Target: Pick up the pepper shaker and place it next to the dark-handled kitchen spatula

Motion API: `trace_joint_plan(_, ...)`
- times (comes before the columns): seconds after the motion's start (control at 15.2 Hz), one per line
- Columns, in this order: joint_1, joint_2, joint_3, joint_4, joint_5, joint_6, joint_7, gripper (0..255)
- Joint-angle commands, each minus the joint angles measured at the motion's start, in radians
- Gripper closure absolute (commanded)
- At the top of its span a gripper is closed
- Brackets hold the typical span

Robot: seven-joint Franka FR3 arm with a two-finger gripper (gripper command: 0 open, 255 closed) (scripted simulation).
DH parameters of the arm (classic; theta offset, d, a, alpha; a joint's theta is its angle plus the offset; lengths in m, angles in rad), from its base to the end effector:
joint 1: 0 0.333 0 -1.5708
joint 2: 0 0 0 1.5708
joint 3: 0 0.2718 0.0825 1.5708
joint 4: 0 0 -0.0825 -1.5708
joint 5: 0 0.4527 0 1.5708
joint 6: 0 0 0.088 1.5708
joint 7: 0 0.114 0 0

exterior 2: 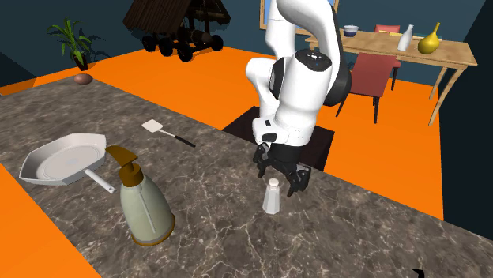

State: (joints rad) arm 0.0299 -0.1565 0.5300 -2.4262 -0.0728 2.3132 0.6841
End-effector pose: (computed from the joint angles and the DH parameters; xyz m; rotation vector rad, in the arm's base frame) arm 0.4546 0.2732 0.2653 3.0394 -0.1216 0.1429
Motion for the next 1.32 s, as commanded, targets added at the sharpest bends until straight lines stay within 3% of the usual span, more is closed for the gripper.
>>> trace_joint_plan(0.0, 0.0, 0.0, 0.0, 0.0, 0.0, 0.0, 0.0, 255)
trace_joint_plan(0.59, 0.0, 0.0, 0.0, 0.0, 0.0, 0.0, 0.0, 255)
trace_joint_plan(1.25, 0.012, -0.082, -0.022, 0.069, 0.053, -0.14, -0.053, 255)
